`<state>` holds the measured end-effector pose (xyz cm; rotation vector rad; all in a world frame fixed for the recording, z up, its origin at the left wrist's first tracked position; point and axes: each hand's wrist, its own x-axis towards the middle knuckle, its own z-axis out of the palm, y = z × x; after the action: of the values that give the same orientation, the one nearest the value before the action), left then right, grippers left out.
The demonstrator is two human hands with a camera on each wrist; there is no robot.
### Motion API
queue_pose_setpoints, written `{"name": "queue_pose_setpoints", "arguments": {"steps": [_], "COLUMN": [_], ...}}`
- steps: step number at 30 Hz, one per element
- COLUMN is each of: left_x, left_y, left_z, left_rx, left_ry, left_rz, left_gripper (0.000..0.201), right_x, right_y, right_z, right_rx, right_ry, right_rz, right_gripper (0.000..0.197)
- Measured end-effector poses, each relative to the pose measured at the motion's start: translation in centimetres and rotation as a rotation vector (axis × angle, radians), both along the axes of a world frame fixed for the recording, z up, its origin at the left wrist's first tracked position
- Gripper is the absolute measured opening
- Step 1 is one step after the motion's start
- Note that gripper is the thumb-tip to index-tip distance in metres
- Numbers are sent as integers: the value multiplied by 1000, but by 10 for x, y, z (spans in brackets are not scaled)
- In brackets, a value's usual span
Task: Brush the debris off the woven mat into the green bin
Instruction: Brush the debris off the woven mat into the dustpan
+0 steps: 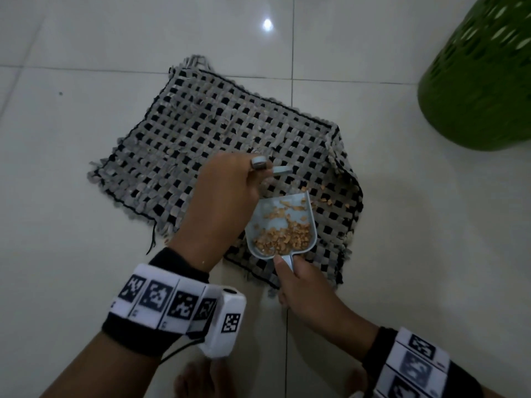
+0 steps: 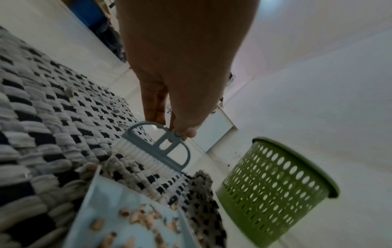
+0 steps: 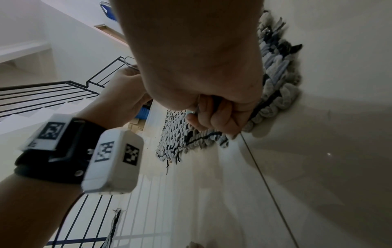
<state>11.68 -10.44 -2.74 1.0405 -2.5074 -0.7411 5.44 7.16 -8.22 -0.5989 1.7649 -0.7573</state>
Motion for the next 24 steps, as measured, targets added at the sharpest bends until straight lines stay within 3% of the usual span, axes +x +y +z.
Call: {"name": "queue_pose_setpoints", "arguments": {"steps": [3, 8, 13, 16, 19, 24], "left_x": [-2, 8, 2, 6, 15, 22], "left_y": [5, 21, -1, 2, 7, -23], "left_z": [-6, 5, 3, -1, 2, 6], "left_rx": [-14, 74, -67, -16, 67, -54], "left_ry": [-101, -53, 29, -86, -73, -37], "left_rz": [-39, 75, 117, 69, 105, 221], "left_gripper": [18, 13, 19, 19, 16, 24], "right_x": [-1, -1, -2, -1, 2, 8], "right_y": [0, 1, 3, 6, 13, 29], "right_z": [0, 1, 3, 4, 5, 12], "right_rx": [8, -17, -33, -40, -57, -46], "right_ry": [-1, -3, -18, -14, 17, 3], "right_rz": [7, 14, 23, 17, 26, 16], "right_gripper": [41, 43, 42, 42, 43, 41]}}
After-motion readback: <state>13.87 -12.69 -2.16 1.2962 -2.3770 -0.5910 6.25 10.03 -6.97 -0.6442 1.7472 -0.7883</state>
